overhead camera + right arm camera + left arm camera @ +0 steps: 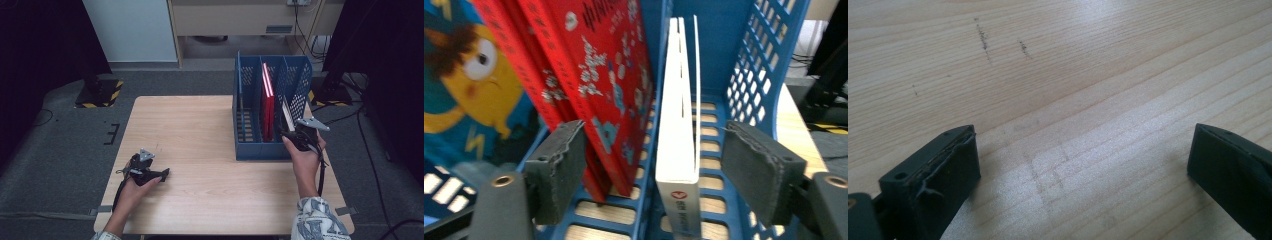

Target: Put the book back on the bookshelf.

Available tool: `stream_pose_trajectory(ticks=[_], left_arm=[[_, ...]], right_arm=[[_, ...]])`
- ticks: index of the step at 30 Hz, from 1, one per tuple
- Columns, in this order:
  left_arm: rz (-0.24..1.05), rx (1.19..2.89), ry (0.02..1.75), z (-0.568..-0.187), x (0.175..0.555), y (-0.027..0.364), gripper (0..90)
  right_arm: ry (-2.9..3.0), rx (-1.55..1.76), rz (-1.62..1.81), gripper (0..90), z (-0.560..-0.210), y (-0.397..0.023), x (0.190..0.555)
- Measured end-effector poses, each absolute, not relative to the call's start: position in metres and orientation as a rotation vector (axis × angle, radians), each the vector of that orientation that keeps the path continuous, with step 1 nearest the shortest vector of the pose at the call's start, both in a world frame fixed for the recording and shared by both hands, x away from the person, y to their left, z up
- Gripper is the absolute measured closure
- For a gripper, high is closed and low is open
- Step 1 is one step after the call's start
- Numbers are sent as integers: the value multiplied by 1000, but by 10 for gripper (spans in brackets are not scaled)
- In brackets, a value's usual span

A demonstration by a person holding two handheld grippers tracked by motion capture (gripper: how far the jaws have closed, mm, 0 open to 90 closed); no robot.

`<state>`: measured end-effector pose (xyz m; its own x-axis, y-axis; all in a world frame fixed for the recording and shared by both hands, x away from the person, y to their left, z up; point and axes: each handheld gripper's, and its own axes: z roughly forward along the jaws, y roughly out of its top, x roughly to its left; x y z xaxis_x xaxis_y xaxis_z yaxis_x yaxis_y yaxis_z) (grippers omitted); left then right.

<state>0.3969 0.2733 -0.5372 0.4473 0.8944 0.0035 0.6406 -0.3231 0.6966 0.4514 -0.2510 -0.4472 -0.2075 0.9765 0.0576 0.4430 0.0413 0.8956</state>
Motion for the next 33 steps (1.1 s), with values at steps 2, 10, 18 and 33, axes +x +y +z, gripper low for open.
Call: stream_pose_trajectory(ticks=[2, 10, 18, 33], left_arm=[[523, 2074, 1280, -537, 397, 273, 0], [523, 2075, 1278, -537, 397, 273, 0], [523, 2075, 1278, -537, 397, 273, 0], [522, 2076, 1278, -537, 396, 273, 0]], right_arm=[[1723, 1427, 1132, 212, -446, -251, 449], [1737, 1400, 1166, 111, -440, -251, 438], [1777, 1357, 1179, 98, -438, -249, 421], [1812, 1352, 1155, 71, -455, -243, 389]])
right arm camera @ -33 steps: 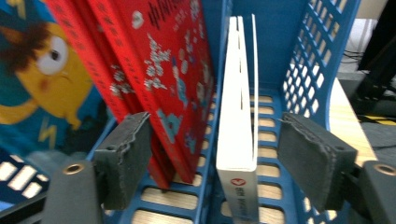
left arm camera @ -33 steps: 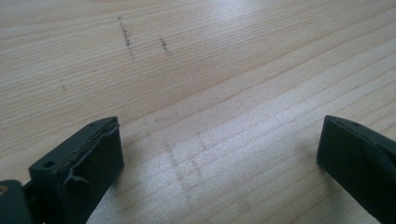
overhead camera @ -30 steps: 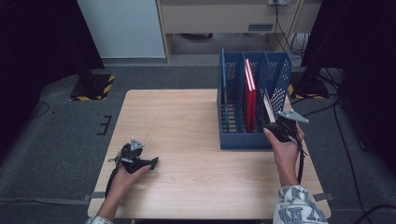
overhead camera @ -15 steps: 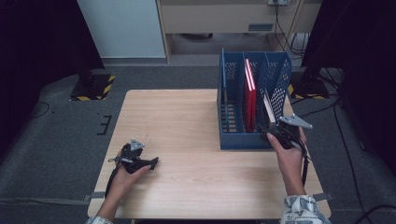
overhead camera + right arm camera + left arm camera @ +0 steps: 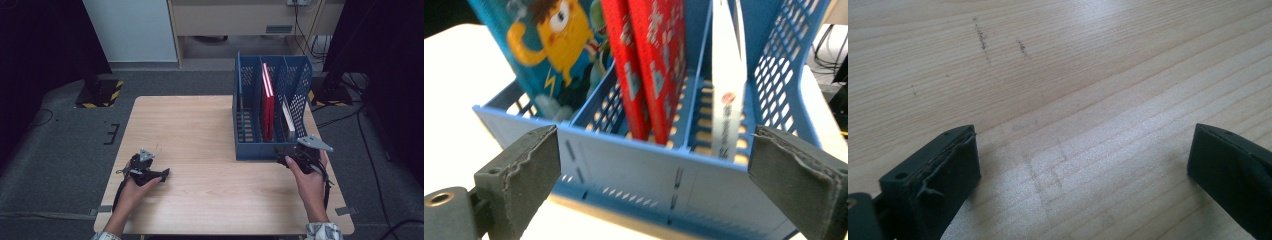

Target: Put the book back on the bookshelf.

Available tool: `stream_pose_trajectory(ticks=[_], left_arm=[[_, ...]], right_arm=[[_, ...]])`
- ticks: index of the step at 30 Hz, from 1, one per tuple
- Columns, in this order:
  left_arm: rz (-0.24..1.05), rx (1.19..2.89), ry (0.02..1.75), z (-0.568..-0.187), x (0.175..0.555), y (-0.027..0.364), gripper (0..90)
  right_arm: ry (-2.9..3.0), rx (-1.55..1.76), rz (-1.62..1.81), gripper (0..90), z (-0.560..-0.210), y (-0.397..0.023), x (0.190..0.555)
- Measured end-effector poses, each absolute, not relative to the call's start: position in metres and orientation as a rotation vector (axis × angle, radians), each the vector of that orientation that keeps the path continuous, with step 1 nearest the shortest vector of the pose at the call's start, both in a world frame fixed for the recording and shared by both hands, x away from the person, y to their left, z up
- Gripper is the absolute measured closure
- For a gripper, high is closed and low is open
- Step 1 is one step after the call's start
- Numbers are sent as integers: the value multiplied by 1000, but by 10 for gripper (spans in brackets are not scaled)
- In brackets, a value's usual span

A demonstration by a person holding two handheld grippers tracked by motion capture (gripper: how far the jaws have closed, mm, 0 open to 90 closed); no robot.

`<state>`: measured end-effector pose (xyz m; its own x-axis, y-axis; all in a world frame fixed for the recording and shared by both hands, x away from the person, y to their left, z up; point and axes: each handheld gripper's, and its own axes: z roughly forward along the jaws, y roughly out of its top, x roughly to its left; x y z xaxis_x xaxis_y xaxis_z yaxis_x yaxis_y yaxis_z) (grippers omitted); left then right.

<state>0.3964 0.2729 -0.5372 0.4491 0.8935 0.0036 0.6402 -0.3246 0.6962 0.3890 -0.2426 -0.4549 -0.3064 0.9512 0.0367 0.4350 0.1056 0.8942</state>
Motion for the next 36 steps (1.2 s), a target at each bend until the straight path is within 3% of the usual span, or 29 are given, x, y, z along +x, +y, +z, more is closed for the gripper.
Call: stream_pose_trajectory(ticks=[36], left_arm=[[521, 2077, 1275, -537, 396, 273, 0]], right_arm=[[1986, 1248, 1181, 71, -475, -191, 365]])
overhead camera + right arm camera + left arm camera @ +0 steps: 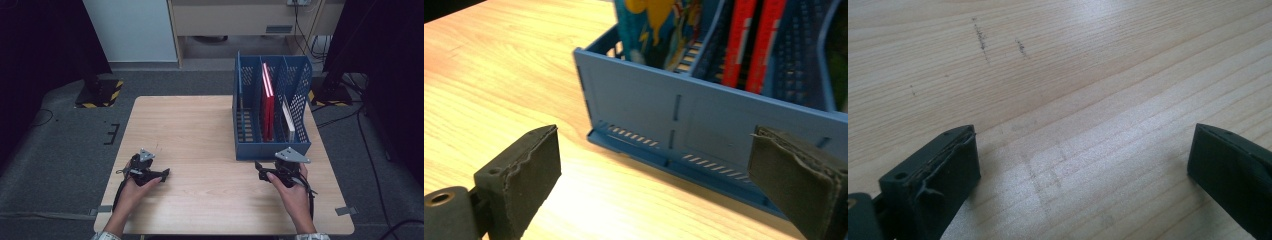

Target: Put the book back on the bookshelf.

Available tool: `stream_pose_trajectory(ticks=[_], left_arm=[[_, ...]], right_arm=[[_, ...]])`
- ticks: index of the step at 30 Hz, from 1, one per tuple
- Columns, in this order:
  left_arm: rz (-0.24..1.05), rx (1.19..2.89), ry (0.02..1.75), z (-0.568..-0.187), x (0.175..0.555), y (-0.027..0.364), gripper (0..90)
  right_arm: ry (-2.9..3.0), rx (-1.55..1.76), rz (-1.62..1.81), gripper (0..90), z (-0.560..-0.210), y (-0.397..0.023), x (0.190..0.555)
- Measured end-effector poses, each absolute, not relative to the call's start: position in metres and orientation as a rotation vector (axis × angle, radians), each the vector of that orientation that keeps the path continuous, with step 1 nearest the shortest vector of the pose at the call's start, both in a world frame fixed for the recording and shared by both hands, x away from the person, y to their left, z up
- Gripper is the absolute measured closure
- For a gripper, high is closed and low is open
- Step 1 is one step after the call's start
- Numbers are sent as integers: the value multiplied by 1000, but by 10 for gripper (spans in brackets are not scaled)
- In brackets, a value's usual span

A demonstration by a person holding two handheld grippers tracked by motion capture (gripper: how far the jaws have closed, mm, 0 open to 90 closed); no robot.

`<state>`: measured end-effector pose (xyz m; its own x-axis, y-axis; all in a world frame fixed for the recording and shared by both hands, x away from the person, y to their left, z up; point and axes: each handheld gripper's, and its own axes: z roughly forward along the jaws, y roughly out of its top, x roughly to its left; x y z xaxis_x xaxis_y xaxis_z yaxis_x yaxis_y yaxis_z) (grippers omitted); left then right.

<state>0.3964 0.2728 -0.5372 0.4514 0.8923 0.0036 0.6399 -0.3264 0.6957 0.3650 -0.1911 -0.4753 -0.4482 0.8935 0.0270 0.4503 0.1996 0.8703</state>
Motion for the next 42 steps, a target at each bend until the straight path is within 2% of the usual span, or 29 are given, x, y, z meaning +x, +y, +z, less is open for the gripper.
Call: stream_pose_trajectory(ticks=[42], left_arm=[[519, 2079, 1268, -537, 396, 272, 0]], right_arm=[[2317, 1072, 1101, 68, -508, -110, 357]])
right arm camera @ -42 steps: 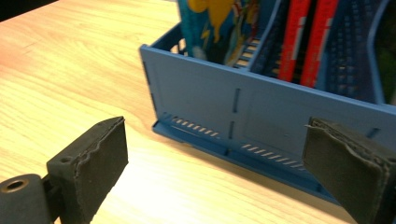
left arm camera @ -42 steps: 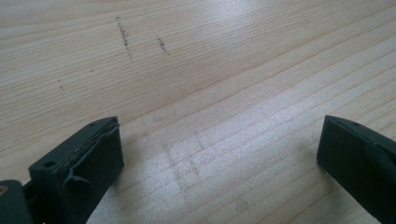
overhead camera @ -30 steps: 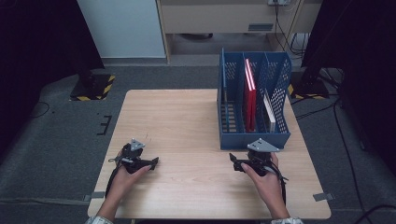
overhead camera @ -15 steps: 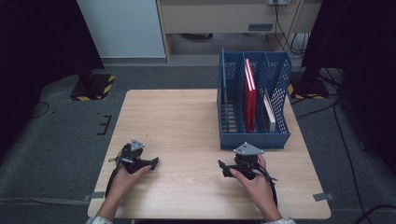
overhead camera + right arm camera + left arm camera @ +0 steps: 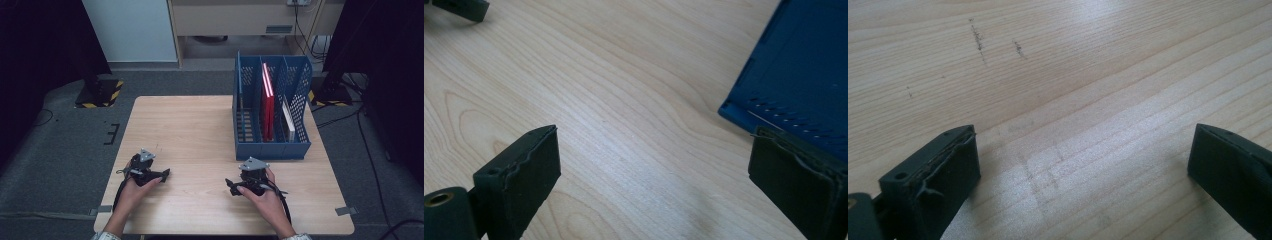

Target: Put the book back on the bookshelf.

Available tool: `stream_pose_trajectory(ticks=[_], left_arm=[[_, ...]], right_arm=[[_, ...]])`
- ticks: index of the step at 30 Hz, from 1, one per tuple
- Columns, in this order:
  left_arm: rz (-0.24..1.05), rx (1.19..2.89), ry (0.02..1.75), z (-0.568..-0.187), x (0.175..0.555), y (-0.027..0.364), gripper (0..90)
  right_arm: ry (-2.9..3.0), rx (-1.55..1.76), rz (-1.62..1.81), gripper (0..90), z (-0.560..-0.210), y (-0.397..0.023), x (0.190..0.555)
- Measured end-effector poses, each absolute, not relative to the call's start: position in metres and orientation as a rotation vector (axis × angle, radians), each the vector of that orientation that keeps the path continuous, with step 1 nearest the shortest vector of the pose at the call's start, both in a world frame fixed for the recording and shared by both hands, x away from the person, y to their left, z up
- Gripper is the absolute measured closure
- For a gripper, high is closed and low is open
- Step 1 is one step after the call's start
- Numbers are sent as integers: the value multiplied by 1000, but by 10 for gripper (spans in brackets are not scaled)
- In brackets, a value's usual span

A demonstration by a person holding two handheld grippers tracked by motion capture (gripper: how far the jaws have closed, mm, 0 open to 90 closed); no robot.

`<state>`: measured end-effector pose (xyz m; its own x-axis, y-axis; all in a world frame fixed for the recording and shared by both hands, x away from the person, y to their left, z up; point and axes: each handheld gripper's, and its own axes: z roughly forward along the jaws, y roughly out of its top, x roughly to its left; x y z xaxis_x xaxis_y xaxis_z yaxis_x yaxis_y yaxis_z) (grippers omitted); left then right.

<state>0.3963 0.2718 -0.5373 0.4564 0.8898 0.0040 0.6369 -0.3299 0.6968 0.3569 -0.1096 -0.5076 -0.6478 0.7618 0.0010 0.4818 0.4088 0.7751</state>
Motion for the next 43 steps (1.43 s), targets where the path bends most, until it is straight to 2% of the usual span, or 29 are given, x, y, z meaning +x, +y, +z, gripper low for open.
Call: stream_pose_trajectory(ticks=[31, 43], left_arm=[[518, 2082, 1265, -537, 396, 271, 0], [518, 2082, 1264, -537, 396, 271, 0]], right_arm=[[2389, 1097, 1015, 69, -538, -66, 368], [2381, 1133, 993, 25, -539, -63, 371]])
